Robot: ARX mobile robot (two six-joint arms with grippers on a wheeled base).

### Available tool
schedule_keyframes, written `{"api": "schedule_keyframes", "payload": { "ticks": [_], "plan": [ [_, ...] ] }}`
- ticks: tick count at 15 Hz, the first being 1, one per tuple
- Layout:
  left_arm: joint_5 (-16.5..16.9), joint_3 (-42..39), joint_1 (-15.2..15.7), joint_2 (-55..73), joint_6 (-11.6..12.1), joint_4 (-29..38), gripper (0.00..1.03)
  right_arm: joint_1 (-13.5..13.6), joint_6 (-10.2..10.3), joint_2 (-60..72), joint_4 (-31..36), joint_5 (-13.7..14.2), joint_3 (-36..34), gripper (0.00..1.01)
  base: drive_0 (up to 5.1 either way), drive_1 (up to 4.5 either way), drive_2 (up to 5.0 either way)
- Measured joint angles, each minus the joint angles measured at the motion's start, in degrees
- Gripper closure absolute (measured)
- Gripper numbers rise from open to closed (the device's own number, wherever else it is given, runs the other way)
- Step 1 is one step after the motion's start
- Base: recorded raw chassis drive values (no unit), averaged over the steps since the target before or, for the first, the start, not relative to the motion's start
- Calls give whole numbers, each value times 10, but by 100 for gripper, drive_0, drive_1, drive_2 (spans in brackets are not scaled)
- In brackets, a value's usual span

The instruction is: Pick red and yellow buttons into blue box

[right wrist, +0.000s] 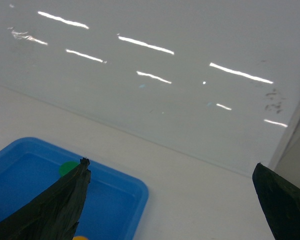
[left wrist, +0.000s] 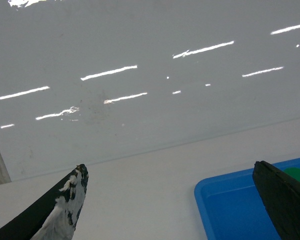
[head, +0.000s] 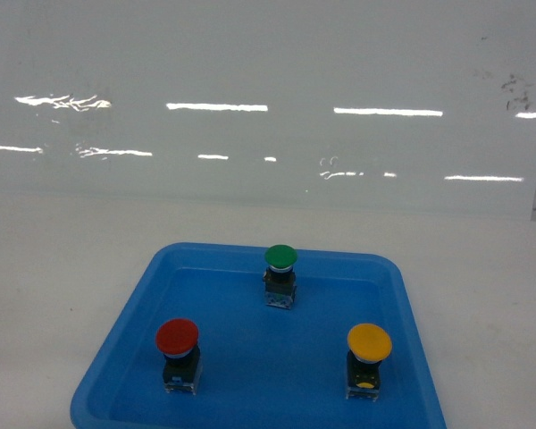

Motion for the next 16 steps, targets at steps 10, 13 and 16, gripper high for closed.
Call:
{"api": "schedule_keyframes", "payload": {
  "ticks": [10,13,16],
  "plan": [
    [0,0,0,0,0,0,5,70,21,246,-22,57,120,3,0,0,0],
    [0,0,0,0,0,0,5,72,26,285,-52,25,141,3,0,0,0],
    [0,0,0,0,0,0,5,56,39,314,-45,6,142,3,0,0,0]
  ]
}}
